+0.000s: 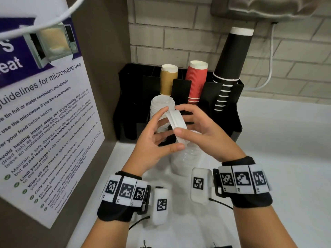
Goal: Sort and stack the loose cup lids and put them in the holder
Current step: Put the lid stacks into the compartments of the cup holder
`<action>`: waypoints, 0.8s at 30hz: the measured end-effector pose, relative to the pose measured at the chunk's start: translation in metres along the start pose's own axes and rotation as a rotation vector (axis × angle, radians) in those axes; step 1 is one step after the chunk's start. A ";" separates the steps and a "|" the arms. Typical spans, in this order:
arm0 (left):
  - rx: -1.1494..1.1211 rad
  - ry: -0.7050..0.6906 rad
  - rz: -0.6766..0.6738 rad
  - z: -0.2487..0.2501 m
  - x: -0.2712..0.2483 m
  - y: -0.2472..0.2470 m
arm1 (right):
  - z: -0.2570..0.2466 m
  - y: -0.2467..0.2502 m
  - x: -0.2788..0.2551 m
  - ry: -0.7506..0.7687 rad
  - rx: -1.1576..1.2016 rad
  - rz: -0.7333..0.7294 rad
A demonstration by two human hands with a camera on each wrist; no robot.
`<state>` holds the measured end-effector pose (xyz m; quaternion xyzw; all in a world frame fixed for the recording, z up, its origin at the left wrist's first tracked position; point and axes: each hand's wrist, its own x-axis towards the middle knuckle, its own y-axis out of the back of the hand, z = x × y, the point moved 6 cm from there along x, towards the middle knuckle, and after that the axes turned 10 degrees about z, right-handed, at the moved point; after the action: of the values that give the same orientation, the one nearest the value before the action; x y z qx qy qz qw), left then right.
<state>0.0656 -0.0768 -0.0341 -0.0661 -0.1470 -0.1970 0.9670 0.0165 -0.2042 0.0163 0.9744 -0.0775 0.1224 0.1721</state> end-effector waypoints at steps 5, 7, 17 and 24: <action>0.031 0.000 -0.036 0.000 -0.001 0.000 | 0.002 0.007 -0.003 -0.015 0.015 -0.024; 0.050 0.007 -0.055 0.000 -0.002 -0.001 | 0.002 0.009 -0.004 -0.009 -0.002 -0.023; 0.074 0.003 -0.079 0.004 -0.003 -0.007 | 0.000 0.011 -0.005 0.029 0.010 0.018; 0.067 0.000 0.156 0.007 0.000 0.024 | 0.003 0.094 0.022 0.093 -0.202 0.383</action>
<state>0.0735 -0.0539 -0.0286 -0.0451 -0.1481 -0.1160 0.9811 0.0204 -0.2949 0.0488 0.9130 -0.2649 0.1894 0.2458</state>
